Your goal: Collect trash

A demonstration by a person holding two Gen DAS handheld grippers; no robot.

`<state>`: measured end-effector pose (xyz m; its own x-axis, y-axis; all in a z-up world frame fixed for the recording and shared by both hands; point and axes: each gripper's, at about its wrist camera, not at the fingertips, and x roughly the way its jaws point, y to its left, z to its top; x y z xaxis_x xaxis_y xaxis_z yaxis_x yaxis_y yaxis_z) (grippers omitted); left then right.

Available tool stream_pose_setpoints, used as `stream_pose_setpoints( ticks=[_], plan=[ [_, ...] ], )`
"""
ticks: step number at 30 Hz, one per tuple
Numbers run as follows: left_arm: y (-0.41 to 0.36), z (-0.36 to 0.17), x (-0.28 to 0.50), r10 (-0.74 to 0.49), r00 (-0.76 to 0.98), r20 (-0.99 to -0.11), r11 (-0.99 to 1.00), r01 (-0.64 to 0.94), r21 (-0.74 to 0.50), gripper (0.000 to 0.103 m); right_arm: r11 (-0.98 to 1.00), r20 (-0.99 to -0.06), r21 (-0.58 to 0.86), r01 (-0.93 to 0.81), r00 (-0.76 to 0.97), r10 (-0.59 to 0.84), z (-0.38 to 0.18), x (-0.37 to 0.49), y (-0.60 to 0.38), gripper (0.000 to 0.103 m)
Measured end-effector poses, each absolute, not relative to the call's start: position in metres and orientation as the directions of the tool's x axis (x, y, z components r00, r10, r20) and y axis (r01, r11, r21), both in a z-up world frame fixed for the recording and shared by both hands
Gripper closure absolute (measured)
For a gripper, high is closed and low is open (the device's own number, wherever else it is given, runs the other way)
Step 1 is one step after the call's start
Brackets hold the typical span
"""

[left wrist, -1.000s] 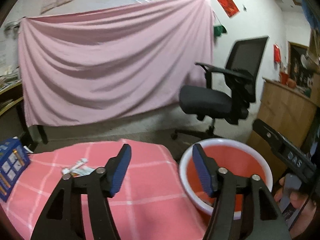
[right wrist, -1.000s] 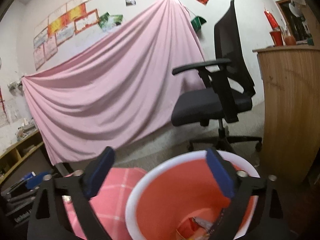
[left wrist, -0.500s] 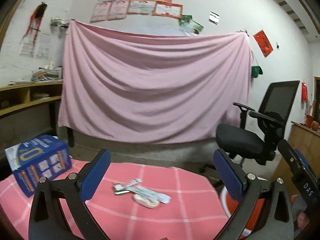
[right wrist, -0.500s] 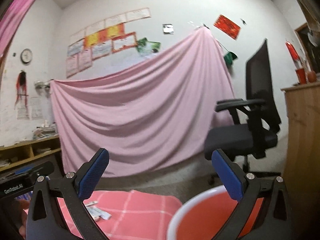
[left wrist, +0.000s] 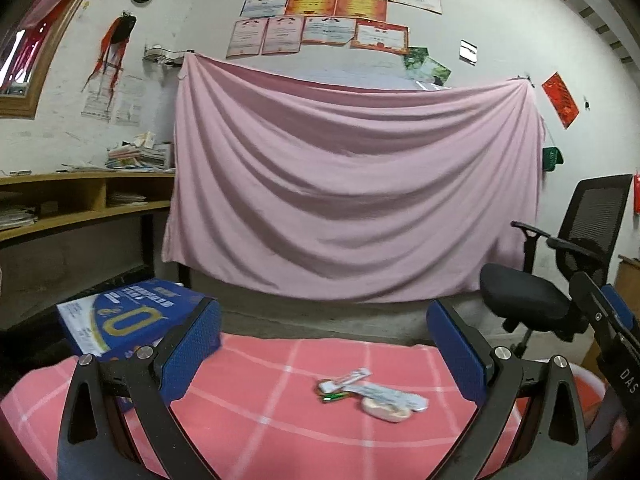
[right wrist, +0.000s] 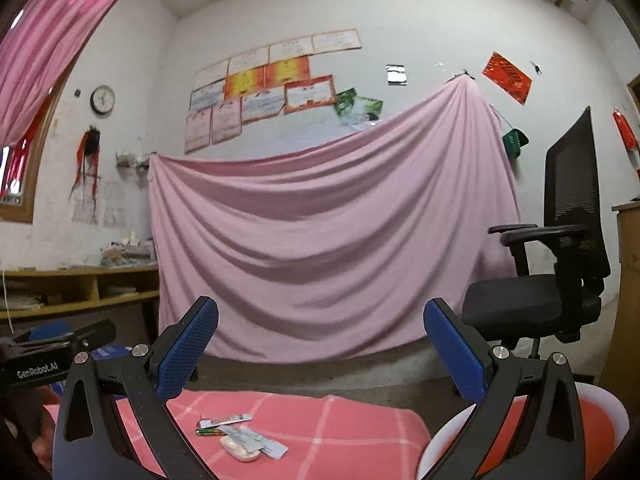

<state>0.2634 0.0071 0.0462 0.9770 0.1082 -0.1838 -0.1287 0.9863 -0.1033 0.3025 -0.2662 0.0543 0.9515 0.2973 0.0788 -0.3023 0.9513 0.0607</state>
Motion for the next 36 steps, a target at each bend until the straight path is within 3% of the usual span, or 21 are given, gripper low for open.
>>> stream_pose_setpoints(
  ticks=[5, 12, 18, 21, 23, 30, 31, 36],
  plan=[
    [0.026, 0.034, 0.275, 0.122, 0.968, -0.220, 0.988, -0.140, -0.066, 0.002, 0.954, 0.047, -0.002, -0.300, 0.953, 0.300, 0.044, 0.312, -0.244, 0.000],
    [0.045, 0.006, 0.310, 0.122, 0.931, -0.344, 0.991, -0.136, -0.017, 0.002, 0.943, -0.152, -0.023, -0.332, 0.933, 0.325, 0.028, 0.348, -0.230, 0.000],
    [0.047, -0.013, 0.343, 0.077, 0.892, -0.446, 0.996, -0.088, -0.004, 0.004, 0.947, -0.267, 0.019, -0.320, 0.911, 0.313, 0.017, 0.376, -0.230, 0.000],
    [0.040, -0.019, 0.360, 0.052, 0.867, -0.496, 0.999, -0.042, 0.030, 0.012, 0.948, -0.326, 0.030, -0.317, 0.893, 0.310, 0.011, 0.392, -0.231, 0.000],
    [0.037, -0.027, 0.372, 0.039, 0.847, -0.530, 0.999, -0.017, 0.047, 0.024, 0.944, -0.370, 0.037, -0.329, 0.873, 0.319, 0.006, 0.403, -0.230, 0.001],
    [0.044, -0.054, 0.417, -0.067, 0.736, -0.674, 0.997, 0.024, -0.073, 0.058, 0.934, -0.583, 0.067, -0.350, 0.746, 0.322, -0.019, 0.441, -0.220, 0.029],
    [0.044, -0.055, 0.422, -0.082, 0.722, -0.687, 0.996, 0.026, -0.091, 0.062, 0.936, -0.607, 0.063, -0.346, 0.731, 0.312, -0.022, 0.444, -0.218, 0.037],
    [0.041, -0.059, 0.441, -0.157, 0.667, -0.728, 0.987, 0.083, -0.136, 0.063, 0.924, -0.679, 0.084, -0.372, 0.658, 0.327, -0.033, 0.452, -0.216, 0.055]
  ],
)
